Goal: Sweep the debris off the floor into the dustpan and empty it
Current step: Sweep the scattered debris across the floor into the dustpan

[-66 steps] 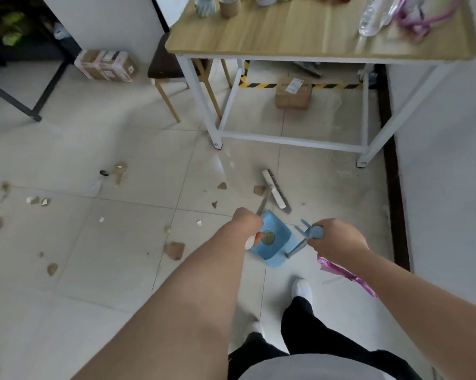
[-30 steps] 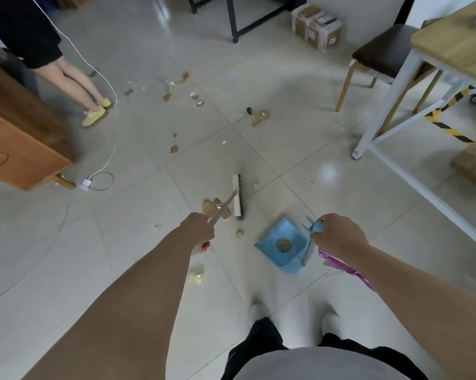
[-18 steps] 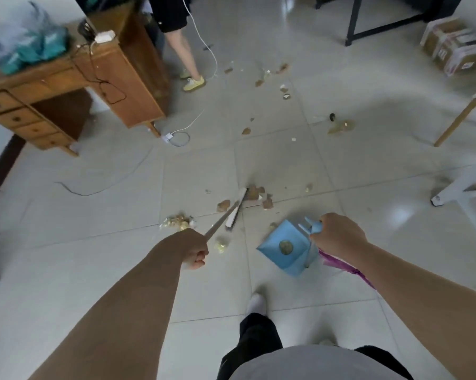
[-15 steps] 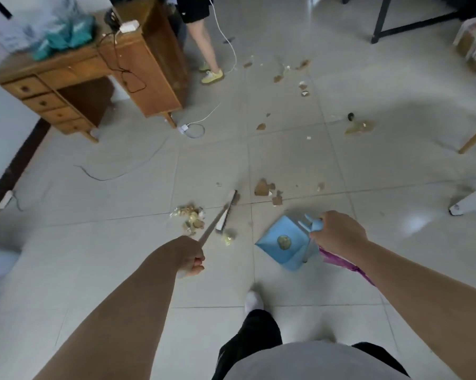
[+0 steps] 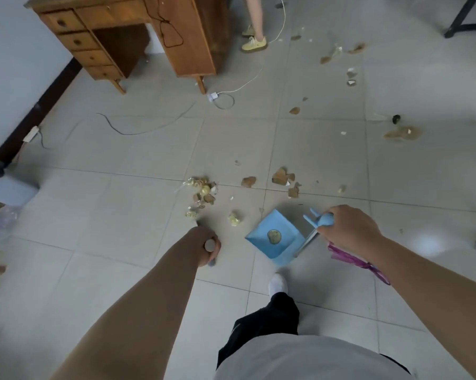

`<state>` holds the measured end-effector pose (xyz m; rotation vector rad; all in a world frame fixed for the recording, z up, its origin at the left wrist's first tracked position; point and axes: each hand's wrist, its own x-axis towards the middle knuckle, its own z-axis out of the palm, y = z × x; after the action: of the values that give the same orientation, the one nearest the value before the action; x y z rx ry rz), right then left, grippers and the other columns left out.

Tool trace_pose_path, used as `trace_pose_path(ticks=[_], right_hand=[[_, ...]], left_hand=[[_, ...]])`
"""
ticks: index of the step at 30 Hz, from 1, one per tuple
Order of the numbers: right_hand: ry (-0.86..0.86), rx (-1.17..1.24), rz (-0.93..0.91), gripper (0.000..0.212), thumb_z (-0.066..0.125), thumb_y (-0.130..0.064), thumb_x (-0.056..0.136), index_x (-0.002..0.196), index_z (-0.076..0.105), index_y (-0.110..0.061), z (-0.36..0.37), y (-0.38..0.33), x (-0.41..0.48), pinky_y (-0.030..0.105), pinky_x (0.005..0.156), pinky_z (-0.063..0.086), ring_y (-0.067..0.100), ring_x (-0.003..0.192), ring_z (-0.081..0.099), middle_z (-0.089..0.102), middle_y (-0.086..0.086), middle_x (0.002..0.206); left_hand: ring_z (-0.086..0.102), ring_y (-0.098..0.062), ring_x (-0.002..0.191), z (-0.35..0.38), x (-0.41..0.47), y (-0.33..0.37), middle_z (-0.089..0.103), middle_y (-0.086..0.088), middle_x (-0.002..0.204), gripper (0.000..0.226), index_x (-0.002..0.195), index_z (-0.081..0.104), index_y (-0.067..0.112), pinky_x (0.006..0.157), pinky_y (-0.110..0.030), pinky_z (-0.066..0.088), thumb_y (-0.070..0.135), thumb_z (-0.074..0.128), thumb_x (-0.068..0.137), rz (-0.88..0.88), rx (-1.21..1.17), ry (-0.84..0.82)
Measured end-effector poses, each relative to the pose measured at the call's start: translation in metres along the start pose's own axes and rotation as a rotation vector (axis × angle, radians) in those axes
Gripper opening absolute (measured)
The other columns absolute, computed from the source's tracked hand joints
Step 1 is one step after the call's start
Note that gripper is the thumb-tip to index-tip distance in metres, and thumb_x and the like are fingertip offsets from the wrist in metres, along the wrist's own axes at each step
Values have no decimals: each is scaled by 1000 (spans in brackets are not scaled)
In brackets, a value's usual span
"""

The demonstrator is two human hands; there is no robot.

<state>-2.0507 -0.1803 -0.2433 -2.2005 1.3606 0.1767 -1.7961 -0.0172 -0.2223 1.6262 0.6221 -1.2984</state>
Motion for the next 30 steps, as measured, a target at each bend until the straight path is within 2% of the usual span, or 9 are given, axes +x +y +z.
trace_pose_path(ticks=[2, 5, 14, 18, 20, 22, 24, 27, 30], right_hand=[[-9, -47, 9, 29, 64, -35, 85, 108, 68, -19, -7, 0, 10, 26, 66, 40, 19, 78, 57, 67, 1, 91], [-35, -86, 50, 23, 63, -34, 82, 99, 69, -19, -20, 2, 27, 26, 66, 42, 20, 78, 59, 63, -1, 81], [-66, -91, 128, 16, 61, -32, 80, 85, 67, -19, -40, 41, 53, 27, 63, 44, 19, 73, 60, 61, -2, 77], [-74, -78, 113, 12, 61, -27, 80, 71, 58, -20, -51, 61, 61, 29, 63, 45, 20, 72, 59, 56, -2, 69], [-83, -76, 89, 22, 61, -25, 81, 64, 47, -23, -57, 71, 65, 28, 63, 43, 21, 72, 59, 52, -3, 65], [-97, -80, 50, 24, 62, -26, 81, 65, 45, -23, -62, 82, 70, 29, 65, 44, 23, 75, 60, 51, -3, 66], [-103, -97, -2, 15, 63, -29, 81, 75, 53, -20, -68, 93, 73, 30, 67, 48, 24, 77, 61, 53, -3, 69], [-110, -115, -56, 15, 63, -29, 81, 86, 56, -16, -78, 113, 76, 30, 67, 47, 25, 79, 62, 57, 0, 74], [-126, -112, -99, 14, 62, -27, 79, 88, 61, -16, -90, 137, 79, 29, 65, 43, 26, 80, 62, 58, 0, 75]], left_hand=[[52, -12, 46, 22, 9, 2, 45, -9, 70, 25, 71, 44, 5, 32, -10, 42, -5, 41, 94, 28, 114, 49], [49, -16, 59, 73, 5, 12, 48, -10, 76, 16, 77, 48, 5, 33, -16, 47, 0, 48, 92, -43, -8, 25], [46, -14, 54, 160, 10, 46, 47, -9, 73, 17, 78, 46, 7, 30, -13, 41, -2, 43, 92, 17, 81, -155], [43, -11, 35, 161, 18, 52, 42, -5, 64, 17, 78, 43, 6, 28, -11, 37, -2, 43, 93, 19, 57, -141], [40, -11, 27, 161, 16, 45, 41, -4, 56, 17, 78, 42, 6, 28, -12, 37, -3, 44, 91, 28, 36, -115], [41, -11, 25, 163, 7, 31, 41, -4, 57, 14, 80, 44, 5, 28, -13, 37, -3, 44, 91, 36, 80, -80], [43, -11, 25, 168, -10, 14, 43, -5, 62, 12, 82, 47, 4, 28, -12, 38, -3, 44, 92, 62, 119, -36], [45, -3, 24, 177, -27, -13, 41, -5, 66, 26, 74, 45, 7, 28, -9, 37, -3, 40, 98, 117, 108, 13], [46, -11, 24, 177, -37, -42, 45, -7, 64, 23, 72, 46, 4, 29, -11, 40, -2, 45, 94, 85, 101, 112]])
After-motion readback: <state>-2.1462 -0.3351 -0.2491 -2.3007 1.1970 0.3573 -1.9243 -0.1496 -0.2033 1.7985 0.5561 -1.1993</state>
